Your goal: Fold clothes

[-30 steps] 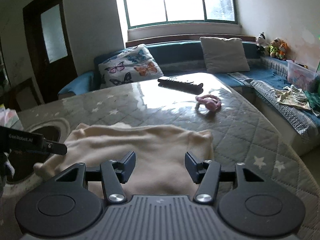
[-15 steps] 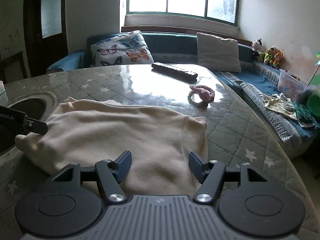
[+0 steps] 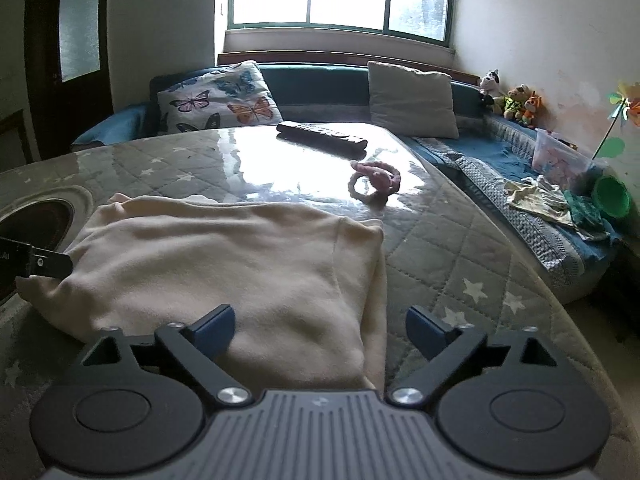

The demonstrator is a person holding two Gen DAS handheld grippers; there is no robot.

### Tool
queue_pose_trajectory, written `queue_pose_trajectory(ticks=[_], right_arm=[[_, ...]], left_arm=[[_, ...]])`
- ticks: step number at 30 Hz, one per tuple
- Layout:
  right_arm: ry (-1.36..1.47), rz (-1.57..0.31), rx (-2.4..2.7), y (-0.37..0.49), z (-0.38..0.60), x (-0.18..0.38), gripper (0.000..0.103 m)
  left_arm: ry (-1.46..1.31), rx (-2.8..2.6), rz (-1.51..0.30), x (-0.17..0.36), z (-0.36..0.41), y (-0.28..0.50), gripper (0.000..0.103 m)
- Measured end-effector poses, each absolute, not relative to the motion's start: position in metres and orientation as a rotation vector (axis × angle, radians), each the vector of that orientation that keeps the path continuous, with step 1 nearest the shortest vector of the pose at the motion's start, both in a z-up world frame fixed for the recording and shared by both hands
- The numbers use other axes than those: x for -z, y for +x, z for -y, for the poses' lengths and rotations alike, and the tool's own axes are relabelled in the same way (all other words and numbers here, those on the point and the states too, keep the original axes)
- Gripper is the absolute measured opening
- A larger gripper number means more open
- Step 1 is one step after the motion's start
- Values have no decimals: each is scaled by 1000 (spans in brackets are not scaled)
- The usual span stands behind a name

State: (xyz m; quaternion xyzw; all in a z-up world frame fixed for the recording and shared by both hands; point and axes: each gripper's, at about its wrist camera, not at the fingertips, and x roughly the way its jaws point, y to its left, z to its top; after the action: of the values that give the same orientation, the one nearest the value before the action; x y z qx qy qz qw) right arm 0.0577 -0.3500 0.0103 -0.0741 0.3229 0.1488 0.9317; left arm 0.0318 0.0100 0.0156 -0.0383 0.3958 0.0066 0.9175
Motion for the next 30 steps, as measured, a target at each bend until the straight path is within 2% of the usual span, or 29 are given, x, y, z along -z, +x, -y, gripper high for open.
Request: queue_pose_trajectory(ticks=[4, 30], right_arm=[[-149, -649, -301, 54, 350, -14, 103], [-137, -654, -301, 35, 341, -10, 103]], left_arm=[[-48, -19, -795, -17, -9, 28, 103], [48, -21, -745, -14, 0, 7, 103]])
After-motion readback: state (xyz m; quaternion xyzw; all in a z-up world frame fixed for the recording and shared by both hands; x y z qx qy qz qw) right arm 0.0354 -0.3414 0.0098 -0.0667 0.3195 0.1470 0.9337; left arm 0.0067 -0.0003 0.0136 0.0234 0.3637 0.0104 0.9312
